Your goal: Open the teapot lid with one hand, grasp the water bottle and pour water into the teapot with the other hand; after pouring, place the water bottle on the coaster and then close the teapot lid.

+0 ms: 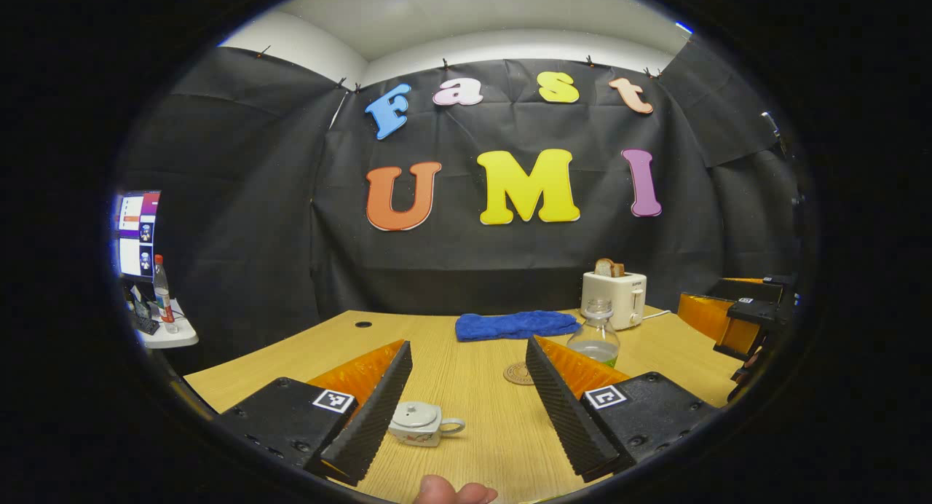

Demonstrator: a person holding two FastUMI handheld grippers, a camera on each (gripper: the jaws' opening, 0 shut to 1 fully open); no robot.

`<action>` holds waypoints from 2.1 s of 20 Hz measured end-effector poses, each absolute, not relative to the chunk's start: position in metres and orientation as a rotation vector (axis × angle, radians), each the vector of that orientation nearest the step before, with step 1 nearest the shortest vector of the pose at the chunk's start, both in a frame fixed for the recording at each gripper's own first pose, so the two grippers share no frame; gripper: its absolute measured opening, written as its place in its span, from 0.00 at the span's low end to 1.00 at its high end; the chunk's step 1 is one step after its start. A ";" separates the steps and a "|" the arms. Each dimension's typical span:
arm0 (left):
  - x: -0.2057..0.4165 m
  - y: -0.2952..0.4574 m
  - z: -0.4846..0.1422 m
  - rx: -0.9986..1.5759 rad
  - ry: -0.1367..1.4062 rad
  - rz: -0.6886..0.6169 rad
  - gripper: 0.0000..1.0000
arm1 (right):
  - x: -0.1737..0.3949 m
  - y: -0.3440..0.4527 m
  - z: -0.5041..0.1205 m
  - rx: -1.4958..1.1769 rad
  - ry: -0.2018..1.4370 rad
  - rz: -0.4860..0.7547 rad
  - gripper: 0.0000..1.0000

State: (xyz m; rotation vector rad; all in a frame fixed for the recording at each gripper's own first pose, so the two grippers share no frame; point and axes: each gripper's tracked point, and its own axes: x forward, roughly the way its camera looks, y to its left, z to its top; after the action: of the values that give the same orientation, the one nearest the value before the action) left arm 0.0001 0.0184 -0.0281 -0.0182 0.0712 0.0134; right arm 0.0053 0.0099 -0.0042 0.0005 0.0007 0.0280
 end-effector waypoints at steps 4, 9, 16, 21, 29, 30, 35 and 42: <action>0.000 0.037 -0.051 -0.023 0.119 0.047 0.99 | 0.012 0.018 -0.018 0.000 0.033 0.047 0.97; 0.009 0.048 -0.077 -0.048 0.190 0.049 0.99 | 0.016 0.017 -0.030 -0.009 0.059 0.050 0.95; 0.028 0.065 -0.110 -0.073 0.291 0.063 0.93 | 0.021 0.013 -0.041 -0.006 0.090 0.043 0.95; 0.036 0.068 -0.127 -0.072 0.350 0.054 0.76 | 0.024 0.011 -0.046 -0.008 0.104 0.044 0.95; 0.044 0.078 -0.134 -0.041 0.378 0.086 0.43 | 0.029 0.013 -0.056 -0.019 0.134 0.049 0.95; 0.045 0.080 -0.134 -0.033 0.375 0.096 0.34 | 0.029 0.014 -0.057 -0.021 0.135 0.053 0.96; 0.046 0.075 -0.132 -0.041 0.364 0.077 0.12 | 0.026 0.031 -0.064 -0.047 0.148 0.124 0.96; 0.044 0.077 -0.119 -0.062 0.333 0.072 0.03 | 0.014 0.059 -0.062 -0.011 0.135 0.248 0.98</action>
State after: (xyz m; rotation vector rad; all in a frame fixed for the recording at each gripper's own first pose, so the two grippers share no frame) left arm 0.0439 0.0768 -0.1187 -0.0623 0.3335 0.0715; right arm 0.0140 0.0593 -0.0619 -0.0108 0.1347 0.2484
